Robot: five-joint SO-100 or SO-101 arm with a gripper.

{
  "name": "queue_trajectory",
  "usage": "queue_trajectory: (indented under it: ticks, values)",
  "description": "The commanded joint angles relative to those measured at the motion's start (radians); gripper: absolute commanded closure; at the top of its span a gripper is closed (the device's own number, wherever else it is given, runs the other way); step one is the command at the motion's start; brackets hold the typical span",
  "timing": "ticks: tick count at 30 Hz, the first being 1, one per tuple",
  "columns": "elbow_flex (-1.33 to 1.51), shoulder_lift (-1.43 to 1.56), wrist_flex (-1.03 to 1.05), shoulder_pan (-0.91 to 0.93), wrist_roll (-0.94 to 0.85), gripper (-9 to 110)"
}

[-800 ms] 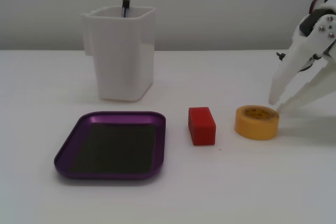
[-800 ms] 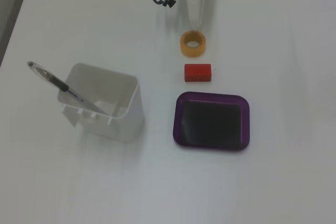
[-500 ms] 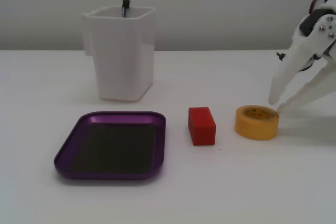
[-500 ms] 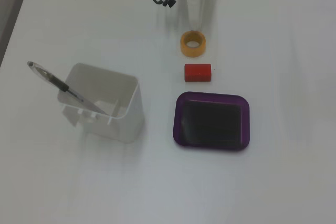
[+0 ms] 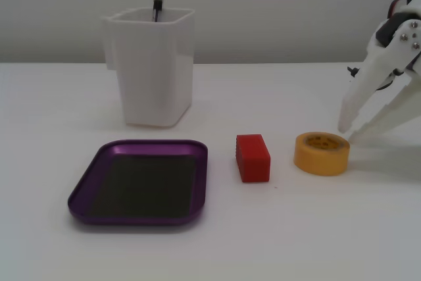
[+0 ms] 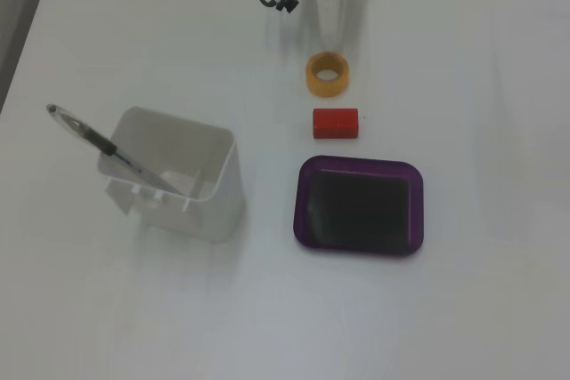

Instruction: Pick up the red cube and place it in the box.

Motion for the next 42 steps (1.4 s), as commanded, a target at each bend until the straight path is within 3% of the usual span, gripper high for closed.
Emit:
queue_trajectory:
  ticks: [1, 9, 16, 28, 42]
  values:
    - [-0.143, 0.074, -0.011, 0.009, -0.009, 101]
    - [-0.299, -0.003, -0.049, 0.0, -0.13, 100]
    - [-0.423, -0.465, -0.118, -0.003, -0.152, 100]
    - [-1.022, -1.335, -0.117, -0.054, -0.132, 83]
    - [-1.216, -1.763, -0.13, -0.074, -0.106, 83]
